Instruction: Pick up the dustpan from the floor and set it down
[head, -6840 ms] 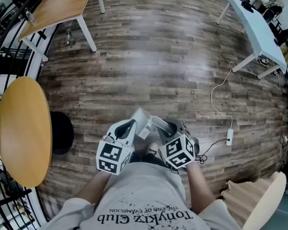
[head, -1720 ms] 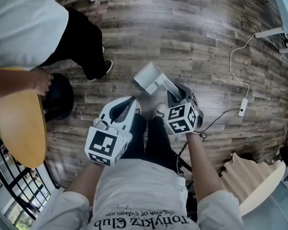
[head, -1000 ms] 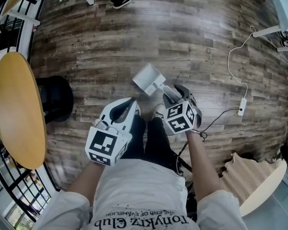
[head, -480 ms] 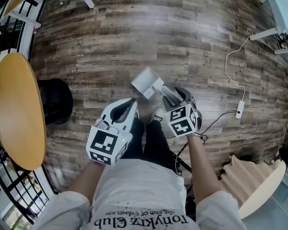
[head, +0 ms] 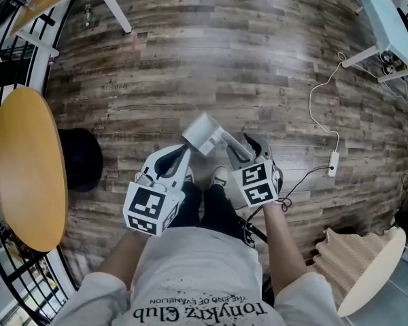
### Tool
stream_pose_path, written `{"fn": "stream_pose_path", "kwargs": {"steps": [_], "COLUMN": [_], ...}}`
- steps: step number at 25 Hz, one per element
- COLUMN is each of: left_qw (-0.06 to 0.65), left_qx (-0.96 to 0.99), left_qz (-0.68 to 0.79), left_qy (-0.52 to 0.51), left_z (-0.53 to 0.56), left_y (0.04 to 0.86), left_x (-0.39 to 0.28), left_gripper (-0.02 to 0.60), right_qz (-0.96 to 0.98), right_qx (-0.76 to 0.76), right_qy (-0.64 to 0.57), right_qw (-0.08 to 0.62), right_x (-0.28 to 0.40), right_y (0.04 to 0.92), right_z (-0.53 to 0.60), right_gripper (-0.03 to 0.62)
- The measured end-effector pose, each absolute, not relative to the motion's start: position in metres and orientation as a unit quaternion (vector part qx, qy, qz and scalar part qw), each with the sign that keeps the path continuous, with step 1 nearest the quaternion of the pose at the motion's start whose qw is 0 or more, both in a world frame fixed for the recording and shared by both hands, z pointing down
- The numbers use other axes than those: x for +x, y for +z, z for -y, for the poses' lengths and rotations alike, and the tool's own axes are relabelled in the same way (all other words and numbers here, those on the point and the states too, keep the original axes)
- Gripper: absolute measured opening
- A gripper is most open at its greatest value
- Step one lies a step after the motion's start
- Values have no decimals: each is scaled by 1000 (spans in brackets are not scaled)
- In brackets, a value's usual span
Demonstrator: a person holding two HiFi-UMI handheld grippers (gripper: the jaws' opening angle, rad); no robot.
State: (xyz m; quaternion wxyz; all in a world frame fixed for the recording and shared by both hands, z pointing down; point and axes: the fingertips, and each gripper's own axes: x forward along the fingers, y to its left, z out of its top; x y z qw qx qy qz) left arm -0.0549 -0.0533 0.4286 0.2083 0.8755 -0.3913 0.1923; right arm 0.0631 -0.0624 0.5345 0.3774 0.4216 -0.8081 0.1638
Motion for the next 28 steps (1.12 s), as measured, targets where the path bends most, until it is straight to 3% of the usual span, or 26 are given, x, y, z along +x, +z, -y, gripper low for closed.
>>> {"fn": "stream_pose_path", "kwargs": {"steps": [7,8,11,28], "left_qw": [185,183,178,168], "left_qx": [879,880,883,898], "left_qz": [400,401,397,377], "left_qy": [180,178,174,155], "left_z": [43,41,36,15], "left_y": [403,400,391,367], "left_x": [-53,-53,-49,-25], "left_gripper": [23,23,23,23], "right_qz": [826,825,819,817], "right_qx": [439,445,472,515], "right_qy": [150,145,134,111], "right_qw": [321,316,298,236], "right_x": [59,59,62,75], "right_y": [481,473,449,383], "right_z": [41,39,39,19], "right_gripper": [221,212,108,34]}}
